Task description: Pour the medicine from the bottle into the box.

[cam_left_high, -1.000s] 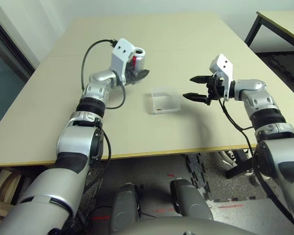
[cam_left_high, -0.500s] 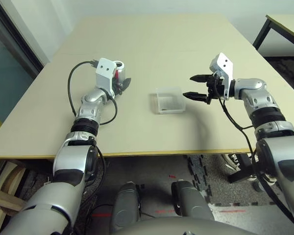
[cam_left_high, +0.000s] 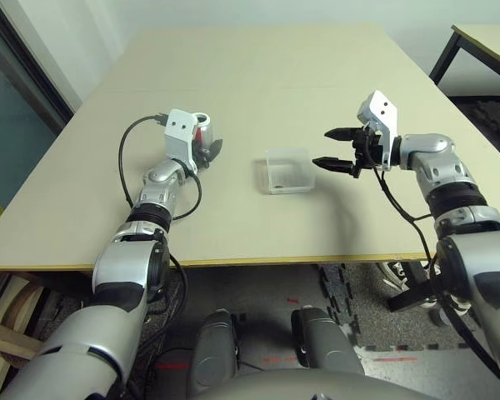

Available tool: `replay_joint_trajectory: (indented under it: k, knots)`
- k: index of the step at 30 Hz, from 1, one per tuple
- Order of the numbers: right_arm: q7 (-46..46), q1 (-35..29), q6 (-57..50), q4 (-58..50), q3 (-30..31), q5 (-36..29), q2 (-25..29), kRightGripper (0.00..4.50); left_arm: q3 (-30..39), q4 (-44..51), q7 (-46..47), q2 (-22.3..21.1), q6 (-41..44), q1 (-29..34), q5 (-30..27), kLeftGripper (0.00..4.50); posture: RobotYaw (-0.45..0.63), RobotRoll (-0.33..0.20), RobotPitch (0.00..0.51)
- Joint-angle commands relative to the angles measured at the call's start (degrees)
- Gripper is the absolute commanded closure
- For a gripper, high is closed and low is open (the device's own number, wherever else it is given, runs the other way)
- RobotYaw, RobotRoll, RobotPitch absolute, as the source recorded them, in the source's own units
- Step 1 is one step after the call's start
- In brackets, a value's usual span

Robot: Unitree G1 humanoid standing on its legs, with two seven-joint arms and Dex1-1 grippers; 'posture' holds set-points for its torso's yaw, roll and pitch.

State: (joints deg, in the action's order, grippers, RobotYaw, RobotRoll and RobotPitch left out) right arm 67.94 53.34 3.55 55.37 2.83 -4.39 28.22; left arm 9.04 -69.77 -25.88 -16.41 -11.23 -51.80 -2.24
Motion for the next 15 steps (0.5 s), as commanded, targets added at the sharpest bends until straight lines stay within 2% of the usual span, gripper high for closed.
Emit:
replay_joint_trajectory:
  k: [1,11,15]
  knots:
    - [0.35,0.60,-0.31,-0.34,-0.15,0.10,0.23,0.00,-0.10,-1.80,0.91,0.18,-0.67,-0.33,0.36,1.67,-0.18,0.000,0.048]
    - [0.82,0.51,-0.74,-0.97,0.08,0.20,0.32,0.00,0.40,-2.85,2.60,0.62,-0.27,0.41,-0.02,1.67,-0.19,0.000,0.049]
    - [1.04,0.30,-0.89,-1.26,0.12,0.22,0.28,0.00,0.51,-3.00,3.09,0.68,-0.11,0.53,-0.08,0.32,-0.19,0.000,0.053]
